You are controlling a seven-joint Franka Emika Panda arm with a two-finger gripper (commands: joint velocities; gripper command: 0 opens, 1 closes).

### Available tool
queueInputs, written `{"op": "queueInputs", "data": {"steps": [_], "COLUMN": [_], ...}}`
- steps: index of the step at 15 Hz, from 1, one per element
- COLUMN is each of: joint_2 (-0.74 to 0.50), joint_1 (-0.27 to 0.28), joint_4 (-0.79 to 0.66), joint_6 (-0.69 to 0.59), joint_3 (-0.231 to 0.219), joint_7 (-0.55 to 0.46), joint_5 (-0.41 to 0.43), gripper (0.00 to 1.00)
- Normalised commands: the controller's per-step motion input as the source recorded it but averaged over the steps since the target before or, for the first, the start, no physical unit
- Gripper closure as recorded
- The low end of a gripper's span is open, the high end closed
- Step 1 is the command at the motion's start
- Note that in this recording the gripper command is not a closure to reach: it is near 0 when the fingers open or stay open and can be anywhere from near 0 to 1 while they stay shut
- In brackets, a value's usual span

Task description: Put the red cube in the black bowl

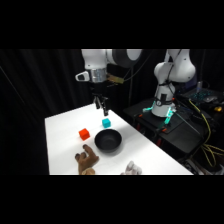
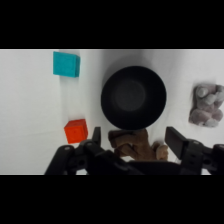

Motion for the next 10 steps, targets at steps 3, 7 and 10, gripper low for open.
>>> {"op": "queueInputs", "data": {"steps": [3,7,10], "joint_2": [0.06,0.25,0.42], "joint_1": [-0.048,-0.114,-0.164], "joint_4": [0.13,0.46,0.64], "joint_6": [-0.06,-0.19,-0.25], "joint_3": [0.005,-0.038,-0.031], "joint_7": [-0.15,-0.44,-0.62], "joint_5": [0.029,0.049,0.135], "gripper": [0.00,0.00,0.00]}}
